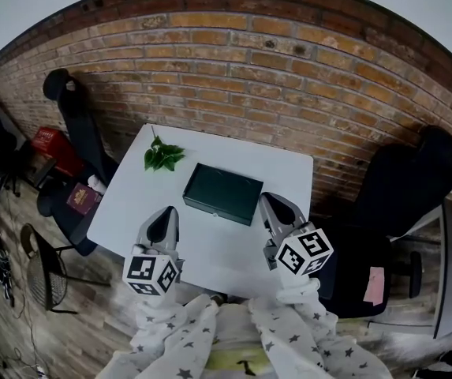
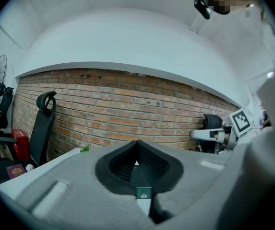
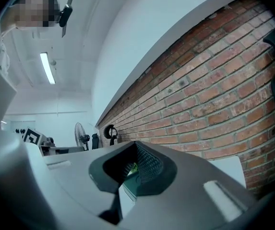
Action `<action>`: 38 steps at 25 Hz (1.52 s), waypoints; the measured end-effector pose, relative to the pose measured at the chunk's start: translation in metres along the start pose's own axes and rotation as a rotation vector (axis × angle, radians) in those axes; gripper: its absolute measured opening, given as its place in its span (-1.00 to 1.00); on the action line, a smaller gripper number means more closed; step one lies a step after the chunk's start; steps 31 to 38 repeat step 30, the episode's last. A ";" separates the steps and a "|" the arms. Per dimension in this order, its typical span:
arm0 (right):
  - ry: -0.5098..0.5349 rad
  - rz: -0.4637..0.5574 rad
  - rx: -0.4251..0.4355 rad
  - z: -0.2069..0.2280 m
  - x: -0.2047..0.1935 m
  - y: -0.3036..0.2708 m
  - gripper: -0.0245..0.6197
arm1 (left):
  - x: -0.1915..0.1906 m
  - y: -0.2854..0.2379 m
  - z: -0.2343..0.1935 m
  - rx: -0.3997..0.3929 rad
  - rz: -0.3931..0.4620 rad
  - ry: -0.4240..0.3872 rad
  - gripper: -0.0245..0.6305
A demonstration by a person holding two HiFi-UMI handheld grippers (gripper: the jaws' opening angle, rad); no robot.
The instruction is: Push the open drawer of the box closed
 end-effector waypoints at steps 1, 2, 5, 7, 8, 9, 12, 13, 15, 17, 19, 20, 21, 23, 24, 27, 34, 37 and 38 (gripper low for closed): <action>0.003 -0.001 0.001 0.000 0.000 0.000 -0.90 | 0.001 0.000 0.000 0.003 0.002 -0.003 -0.93; 0.007 -0.001 0.001 0.000 0.000 0.000 -0.90 | 0.001 0.000 -0.001 0.007 0.003 -0.005 -0.93; 0.017 0.001 -0.007 0.002 0.000 0.000 -0.90 | 0.003 0.000 -0.003 0.014 0.005 -0.007 -0.93; 0.019 0.004 -0.014 0.004 0.001 0.001 -0.90 | 0.004 -0.001 -0.003 0.014 0.007 -0.007 -0.93; 0.019 0.005 -0.018 0.005 0.001 0.002 -0.90 | 0.004 -0.001 -0.003 0.014 0.008 -0.009 -0.93; 0.019 0.005 -0.021 0.006 0.001 0.002 -0.90 | 0.004 -0.001 -0.003 0.015 0.008 -0.011 -0.93; 0.023 0.006 -0.029 0.007 0.002 0.003 -0.90 | 0.004 -0.001 -0.003 0.018 0.007 -0.013 -0.93; 0.025 0.006 -0.031 0.008 0.002 0.003 -0.90 | 0.005 -0.001 -0.004 0.020 0.008 -0.014 -0.93; 0.028 0.003 -0.035 0.009 0.002 0.003 -0.90 | 0.005 -0.001 -0.004 0.023 0.007 -0.015 -0.93; 0.031 0.002 -0.038 0.010 0.001 0.003 -0.90 | 0.005 -0.001 -0.005 0.027 0.008 -0.016 -0.93; 0.032 0.002 -0.040 0.011 0.001 0.004 -0.90 | 0.006 0.000 -0.006 0.031 0.009 -0.018 -0.93; 0.033 0.002 -0.041 0.011 0.001 0.004 -0.90 | 0.006 0.000 -0.006 0.033 0.010 -0.019 -0.93; 0.035 0.003 -0.042 0.011 0.001 0.004 -0.90 | 0.007 0.001 -0.007 0.036 0.011 -0.022 -0.93; 0.038 0.003 -0.046 0.011 0.001 0.005 -0.90 | 0.007 0.001 -0.009 0.041 0.013 -0.025 -0.93; 0.039 0.004 -0.047 0.012 0.002 0.005 -0.90 | 0.008 0.001 -0.009 0.043 0.014 -0.025 -0.93; 0.044 0.005 -0.055 0.013 0.002 0.007 -0.90 | 0.008 0.003 -0.010 0.046 0.014 -0.024 -0.93; 0.051 0.006 -0.067 0.014 0.003 0.008 -0.90 | 0.008 0.004 -0.010 0.048 0.015 -0.022 -0.93; 0.051 0.006 -0.067 0.014 0.003 0.008 -0.90 | 0.008 0.004 -0.010 0.048 0.015 -0.022 -0.93; 0.051 0.006 -0.067 0.014 0.003 0.008 -0.90 | 0.008 0.004 -0.010 0.048 0.015 -0.022 -0.93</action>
Point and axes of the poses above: the fingertips, and each gripper's own axes: y backward along the fingers, z to its right, x out of its top, the point moved 2 cm from there along y, backward along the fingers, and after that the axes turned 6 degrees about y, right-handed, at the moved point
